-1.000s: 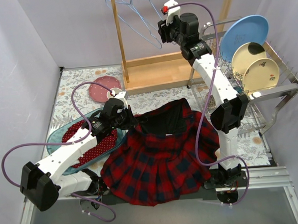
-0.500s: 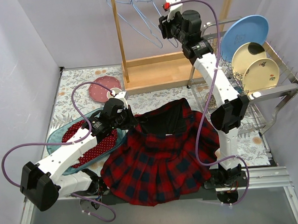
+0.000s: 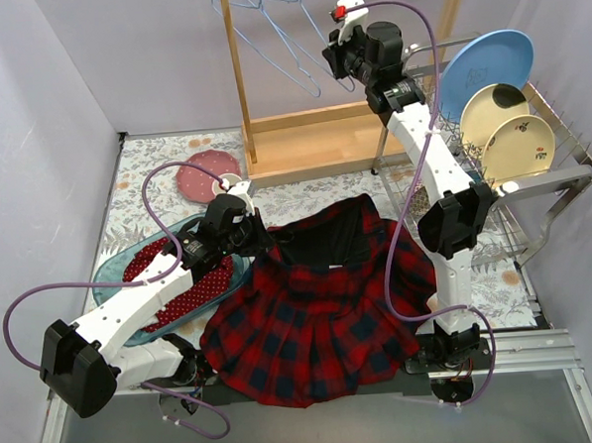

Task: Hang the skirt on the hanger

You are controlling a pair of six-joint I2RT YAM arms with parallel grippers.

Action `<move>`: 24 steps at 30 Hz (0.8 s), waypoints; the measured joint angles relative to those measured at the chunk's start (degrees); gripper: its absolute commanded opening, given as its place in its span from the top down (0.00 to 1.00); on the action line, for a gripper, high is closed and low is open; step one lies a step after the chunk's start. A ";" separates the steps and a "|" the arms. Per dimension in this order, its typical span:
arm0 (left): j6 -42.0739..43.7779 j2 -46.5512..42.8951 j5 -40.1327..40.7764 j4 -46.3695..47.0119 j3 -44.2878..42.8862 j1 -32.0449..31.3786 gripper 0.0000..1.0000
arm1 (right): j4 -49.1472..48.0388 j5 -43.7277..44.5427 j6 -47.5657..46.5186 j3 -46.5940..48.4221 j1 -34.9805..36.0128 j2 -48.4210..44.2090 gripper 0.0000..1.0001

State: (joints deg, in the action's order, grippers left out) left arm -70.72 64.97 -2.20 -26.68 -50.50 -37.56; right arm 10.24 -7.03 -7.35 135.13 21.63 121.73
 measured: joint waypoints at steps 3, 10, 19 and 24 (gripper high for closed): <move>0.00 0.00 -0.02 0.00 0.00 0.00 1.00 | -0.55 -0.98 1.07 0.11 0.04 0.61 0.99; -0.02 -0.15 -0.04 -0.07 0.00 0.00 1.00 | 1.79 -4.17 3.26 2.97 -0.57 0.63 0.99; -0.02 -1.29 -0.02 -0.11 0.00 0.00 1.00 | 5.38 -8.31 5.57 6.51 -1.79 -3.61 0.99; -0.02 -1.90 -0.02 -0.26 0.00 0.00 1.00 | 7.10 -8.96 4.72 -0.59 -2.01 -12.74 0.99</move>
State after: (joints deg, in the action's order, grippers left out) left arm -70.74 63.07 -2.22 -26.94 -50.50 -37.56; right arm 17.34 -15.99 -2.63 134.54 19.62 108.99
